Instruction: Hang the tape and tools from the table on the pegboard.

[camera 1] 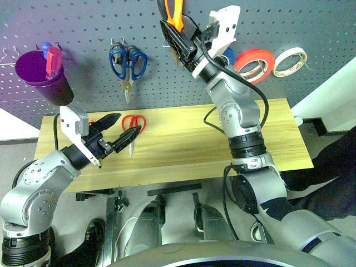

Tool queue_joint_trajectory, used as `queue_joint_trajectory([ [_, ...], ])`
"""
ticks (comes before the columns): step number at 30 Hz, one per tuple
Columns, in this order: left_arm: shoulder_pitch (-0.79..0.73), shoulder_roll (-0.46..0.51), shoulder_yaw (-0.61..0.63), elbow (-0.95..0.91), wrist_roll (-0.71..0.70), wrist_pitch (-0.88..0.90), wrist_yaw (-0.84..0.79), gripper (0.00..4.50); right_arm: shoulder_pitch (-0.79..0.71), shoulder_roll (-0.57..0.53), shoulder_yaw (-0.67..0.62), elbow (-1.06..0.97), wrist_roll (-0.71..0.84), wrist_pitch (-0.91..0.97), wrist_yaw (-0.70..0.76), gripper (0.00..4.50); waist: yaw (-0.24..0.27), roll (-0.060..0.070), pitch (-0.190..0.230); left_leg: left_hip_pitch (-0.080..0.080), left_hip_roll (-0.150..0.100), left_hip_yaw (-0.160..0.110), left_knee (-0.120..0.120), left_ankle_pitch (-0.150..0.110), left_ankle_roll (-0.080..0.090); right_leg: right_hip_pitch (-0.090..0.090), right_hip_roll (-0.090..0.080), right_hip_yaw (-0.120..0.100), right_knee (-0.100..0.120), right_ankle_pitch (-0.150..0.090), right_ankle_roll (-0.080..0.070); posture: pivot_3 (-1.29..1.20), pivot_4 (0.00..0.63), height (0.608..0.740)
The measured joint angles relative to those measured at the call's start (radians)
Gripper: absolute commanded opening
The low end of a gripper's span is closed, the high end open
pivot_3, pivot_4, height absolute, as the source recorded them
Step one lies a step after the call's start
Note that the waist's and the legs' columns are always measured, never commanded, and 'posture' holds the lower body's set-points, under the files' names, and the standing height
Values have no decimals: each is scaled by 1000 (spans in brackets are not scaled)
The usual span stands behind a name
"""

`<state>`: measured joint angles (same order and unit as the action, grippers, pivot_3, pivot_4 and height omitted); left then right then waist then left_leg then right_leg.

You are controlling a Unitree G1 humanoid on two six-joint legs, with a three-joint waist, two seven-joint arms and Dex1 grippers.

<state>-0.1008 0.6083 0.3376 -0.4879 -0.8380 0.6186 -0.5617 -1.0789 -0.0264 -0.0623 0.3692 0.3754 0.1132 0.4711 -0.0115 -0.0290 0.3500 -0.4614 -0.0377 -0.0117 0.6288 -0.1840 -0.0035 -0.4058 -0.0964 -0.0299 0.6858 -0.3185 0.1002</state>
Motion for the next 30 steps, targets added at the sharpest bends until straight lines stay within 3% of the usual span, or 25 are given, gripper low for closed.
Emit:
queue_joint_trajectory([
  [15, 8, -4, -1, -5, 0, 0, 10, 4500, -136, 7, -34, 180, -7, -116, 5, 2167, 1, 0, 0, 0, 0, 0, 0, 0, 0, 0, 0, 0, 1, 0, 0, 94, 266, 740],
  [30, 8, -4, -1, -5, 0, 0, 15, 4500, -179, 5, -36, 263, 0, -149, 18, 2167, 0, 0, 0, 1, 0, 0, 2, 0, 0, 0, 0, 0, 4, 0, 0, 92, 267, 740],
])
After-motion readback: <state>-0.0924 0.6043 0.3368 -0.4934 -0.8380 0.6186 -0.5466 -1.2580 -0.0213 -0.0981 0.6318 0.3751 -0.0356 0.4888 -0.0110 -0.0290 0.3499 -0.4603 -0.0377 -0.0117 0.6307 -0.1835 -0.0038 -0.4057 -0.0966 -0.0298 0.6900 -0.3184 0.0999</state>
